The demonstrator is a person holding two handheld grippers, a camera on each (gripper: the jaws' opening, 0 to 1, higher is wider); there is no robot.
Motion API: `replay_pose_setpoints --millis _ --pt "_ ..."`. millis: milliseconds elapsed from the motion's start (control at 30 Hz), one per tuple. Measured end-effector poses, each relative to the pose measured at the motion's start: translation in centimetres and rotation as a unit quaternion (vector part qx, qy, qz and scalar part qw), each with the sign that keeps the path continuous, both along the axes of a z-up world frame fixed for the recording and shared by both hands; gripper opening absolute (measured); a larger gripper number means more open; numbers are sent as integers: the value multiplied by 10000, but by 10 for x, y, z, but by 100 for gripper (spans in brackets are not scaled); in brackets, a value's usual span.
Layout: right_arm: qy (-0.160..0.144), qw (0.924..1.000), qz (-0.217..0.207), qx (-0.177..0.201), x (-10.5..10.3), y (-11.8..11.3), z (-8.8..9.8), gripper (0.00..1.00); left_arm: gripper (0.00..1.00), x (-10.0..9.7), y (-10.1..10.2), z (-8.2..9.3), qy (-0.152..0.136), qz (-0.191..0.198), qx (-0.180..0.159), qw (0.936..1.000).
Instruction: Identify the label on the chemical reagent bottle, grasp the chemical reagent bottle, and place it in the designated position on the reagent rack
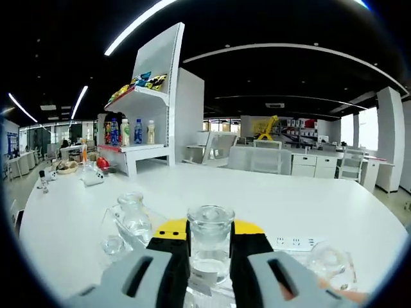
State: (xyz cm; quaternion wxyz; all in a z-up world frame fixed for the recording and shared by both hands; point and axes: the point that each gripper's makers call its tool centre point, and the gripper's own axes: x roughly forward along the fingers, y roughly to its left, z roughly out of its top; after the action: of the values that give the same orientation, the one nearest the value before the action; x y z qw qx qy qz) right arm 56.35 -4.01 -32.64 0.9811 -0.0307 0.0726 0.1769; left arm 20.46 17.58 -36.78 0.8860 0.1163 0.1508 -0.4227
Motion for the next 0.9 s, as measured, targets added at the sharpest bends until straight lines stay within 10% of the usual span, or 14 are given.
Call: replay_pose_setpoints --millis 900 --pt "140 9998 -85 137 -3 -8 -19 20 85 -5 -13 -3 -6 -151 161 9998"
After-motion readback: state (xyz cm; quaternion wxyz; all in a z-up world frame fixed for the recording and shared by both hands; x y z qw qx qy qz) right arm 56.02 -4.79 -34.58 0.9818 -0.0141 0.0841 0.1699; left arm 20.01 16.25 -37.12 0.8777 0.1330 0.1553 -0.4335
